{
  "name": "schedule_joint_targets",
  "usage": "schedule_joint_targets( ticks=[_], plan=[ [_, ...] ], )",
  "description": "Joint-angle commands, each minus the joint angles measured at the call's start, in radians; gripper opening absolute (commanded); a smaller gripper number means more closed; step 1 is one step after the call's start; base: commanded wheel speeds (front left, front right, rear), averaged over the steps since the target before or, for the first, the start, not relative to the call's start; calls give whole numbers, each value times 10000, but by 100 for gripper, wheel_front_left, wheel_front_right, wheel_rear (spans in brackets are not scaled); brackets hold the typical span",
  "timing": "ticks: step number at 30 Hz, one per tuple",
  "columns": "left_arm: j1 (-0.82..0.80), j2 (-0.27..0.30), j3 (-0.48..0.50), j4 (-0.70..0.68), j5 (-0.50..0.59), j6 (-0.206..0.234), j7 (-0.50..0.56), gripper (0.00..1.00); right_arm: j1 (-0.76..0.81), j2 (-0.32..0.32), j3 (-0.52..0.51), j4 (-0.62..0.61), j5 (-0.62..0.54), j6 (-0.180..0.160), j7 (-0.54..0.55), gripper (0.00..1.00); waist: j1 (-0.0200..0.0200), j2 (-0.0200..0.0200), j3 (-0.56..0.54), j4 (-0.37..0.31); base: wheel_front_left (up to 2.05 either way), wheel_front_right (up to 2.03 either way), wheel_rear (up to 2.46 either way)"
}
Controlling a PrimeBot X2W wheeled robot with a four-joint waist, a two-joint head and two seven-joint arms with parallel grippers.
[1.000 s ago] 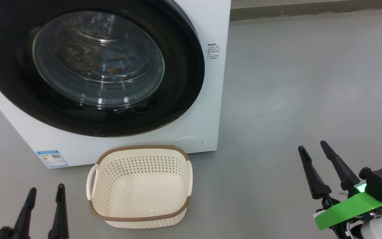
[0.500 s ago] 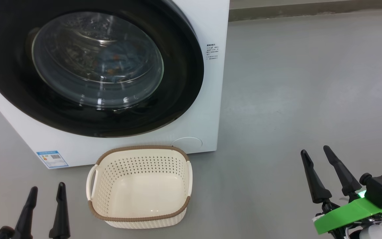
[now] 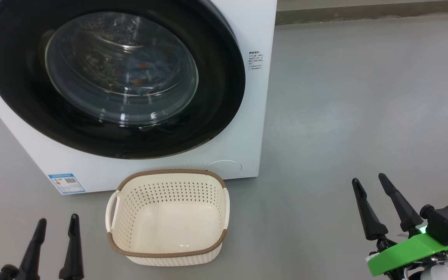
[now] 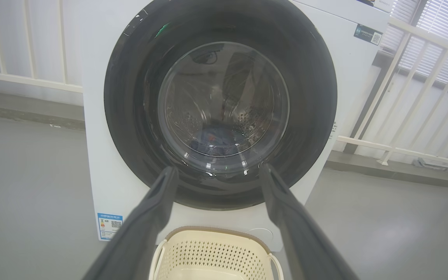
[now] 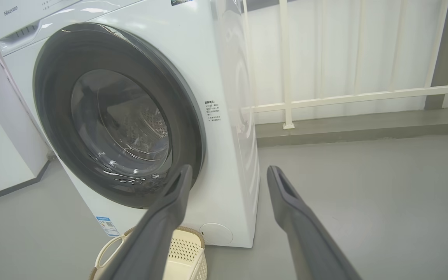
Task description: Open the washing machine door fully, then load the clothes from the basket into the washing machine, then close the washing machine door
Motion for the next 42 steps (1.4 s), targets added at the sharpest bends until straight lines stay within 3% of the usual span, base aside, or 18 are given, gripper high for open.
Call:
schedule_joint_targets(
  ticks=[1, 42],
  plan=[
    [-241, 200, 341, -238, -81, 6, -65, 100, -253, -106, 111, -177, -113, -2, -51, 100, 0, 0, -9, 18, 0, 0, 0],
    [-308, 238, 356, -56, 207, 6, -65, 100, -287, -61, 206, 7, -43, -2, -51, 100, 0, 0, -45, 43, 0, 0, 0]
  ],
)
